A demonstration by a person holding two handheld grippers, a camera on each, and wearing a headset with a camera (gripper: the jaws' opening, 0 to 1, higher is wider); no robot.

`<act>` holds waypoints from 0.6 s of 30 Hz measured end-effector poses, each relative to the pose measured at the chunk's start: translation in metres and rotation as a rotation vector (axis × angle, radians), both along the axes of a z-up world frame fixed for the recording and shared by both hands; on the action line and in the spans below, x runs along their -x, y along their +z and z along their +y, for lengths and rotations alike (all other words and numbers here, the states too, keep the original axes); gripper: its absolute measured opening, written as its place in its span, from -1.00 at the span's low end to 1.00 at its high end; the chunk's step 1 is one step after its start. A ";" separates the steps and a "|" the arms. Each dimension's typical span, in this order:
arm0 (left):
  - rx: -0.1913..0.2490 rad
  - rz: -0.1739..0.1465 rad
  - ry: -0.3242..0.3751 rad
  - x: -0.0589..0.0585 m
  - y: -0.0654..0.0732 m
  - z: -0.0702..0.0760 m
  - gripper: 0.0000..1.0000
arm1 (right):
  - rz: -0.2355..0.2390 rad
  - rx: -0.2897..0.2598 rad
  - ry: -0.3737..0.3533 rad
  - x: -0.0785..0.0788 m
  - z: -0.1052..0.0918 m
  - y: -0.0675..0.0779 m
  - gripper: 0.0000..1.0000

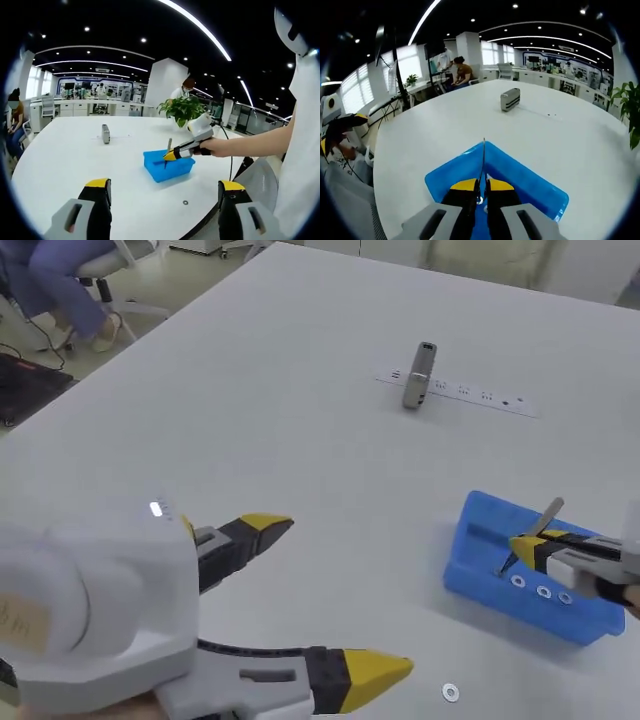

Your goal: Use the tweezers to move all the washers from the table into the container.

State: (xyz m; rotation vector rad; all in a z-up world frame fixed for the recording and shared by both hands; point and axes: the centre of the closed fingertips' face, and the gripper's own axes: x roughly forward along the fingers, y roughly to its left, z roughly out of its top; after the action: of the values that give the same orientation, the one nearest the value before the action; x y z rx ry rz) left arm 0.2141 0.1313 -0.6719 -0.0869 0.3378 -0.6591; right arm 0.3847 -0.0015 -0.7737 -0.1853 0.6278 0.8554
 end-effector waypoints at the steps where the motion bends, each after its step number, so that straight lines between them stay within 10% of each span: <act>1: 0.000 0.000 -0.001 0.000 0.000 0.000 0.80 | 0.001 0.002 0.000 0.000 0.000 -0.001 -0.93; 18: 0.011 -0.011 -0.012 -0.005 0.005 -0.006 0.79 | -0.030 -0.058 -0.037 0.007 -0.010 0.017 -0.92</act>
State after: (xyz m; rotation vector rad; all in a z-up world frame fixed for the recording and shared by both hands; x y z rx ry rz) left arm 0.2187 0.1252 -0.6672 -0.0914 0.3248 -0.6733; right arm 0.3780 -0.0111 -0.7563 -0.1333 0.5756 0.8332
